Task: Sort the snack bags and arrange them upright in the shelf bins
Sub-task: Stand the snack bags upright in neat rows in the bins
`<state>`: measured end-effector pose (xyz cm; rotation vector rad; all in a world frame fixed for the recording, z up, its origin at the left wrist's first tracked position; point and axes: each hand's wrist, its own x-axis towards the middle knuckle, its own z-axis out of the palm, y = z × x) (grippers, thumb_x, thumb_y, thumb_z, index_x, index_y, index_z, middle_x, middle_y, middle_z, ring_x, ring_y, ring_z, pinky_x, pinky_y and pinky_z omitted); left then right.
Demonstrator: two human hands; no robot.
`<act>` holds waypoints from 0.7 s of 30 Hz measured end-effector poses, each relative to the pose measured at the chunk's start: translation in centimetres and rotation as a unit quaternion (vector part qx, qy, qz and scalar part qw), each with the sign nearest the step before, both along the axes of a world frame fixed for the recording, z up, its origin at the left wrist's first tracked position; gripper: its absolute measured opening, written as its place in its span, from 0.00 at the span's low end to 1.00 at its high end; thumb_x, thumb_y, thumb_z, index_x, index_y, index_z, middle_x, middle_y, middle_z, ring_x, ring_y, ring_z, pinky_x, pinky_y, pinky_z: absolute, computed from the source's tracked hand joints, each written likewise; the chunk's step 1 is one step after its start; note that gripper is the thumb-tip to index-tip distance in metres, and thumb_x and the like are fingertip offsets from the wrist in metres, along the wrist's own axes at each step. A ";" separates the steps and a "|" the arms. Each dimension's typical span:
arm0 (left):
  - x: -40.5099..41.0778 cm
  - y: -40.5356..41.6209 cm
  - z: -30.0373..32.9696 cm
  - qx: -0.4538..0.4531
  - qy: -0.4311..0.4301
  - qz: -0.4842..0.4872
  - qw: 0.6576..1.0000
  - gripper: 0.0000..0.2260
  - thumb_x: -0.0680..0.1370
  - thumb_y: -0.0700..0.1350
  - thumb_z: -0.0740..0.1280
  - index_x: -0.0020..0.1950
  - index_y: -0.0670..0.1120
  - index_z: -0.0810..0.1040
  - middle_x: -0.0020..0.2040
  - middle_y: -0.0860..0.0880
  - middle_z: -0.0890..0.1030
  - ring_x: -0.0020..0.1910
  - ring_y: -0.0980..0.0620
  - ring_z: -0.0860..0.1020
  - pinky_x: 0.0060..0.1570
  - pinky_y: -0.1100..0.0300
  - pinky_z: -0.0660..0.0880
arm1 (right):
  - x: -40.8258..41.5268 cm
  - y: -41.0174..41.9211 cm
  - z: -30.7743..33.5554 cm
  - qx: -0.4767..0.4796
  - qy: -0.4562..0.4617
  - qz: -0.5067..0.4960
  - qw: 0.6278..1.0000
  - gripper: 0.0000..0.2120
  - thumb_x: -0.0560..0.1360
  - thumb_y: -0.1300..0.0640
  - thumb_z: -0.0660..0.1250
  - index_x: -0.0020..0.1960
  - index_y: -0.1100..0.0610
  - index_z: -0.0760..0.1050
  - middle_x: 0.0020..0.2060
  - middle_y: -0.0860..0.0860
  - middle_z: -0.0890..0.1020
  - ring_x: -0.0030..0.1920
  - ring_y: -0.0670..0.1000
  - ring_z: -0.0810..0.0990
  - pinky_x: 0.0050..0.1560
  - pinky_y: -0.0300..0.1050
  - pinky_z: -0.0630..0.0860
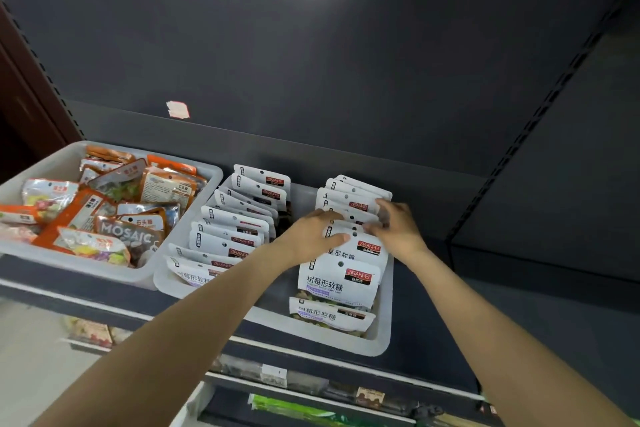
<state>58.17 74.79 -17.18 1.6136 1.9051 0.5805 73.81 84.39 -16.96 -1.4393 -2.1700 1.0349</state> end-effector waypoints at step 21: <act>-2.3 5.5 -0.3 -0.008 -0.309 0.189 0.932 0.26 0.80 0.41 0.61 0.77 0.49 0.57 0.72 0.45 0.67 0.72 0.43 0.65 0.71 0.50 0.61 | -0.9 2.1 -0.7 -0.077 0.136 -0.082 0.984 0.33 0.73 0.63 0.70 0.74 0.56 0.59 0.65 0.53 0.74 0.64 0.52 0.73 0.62 0.46 0.71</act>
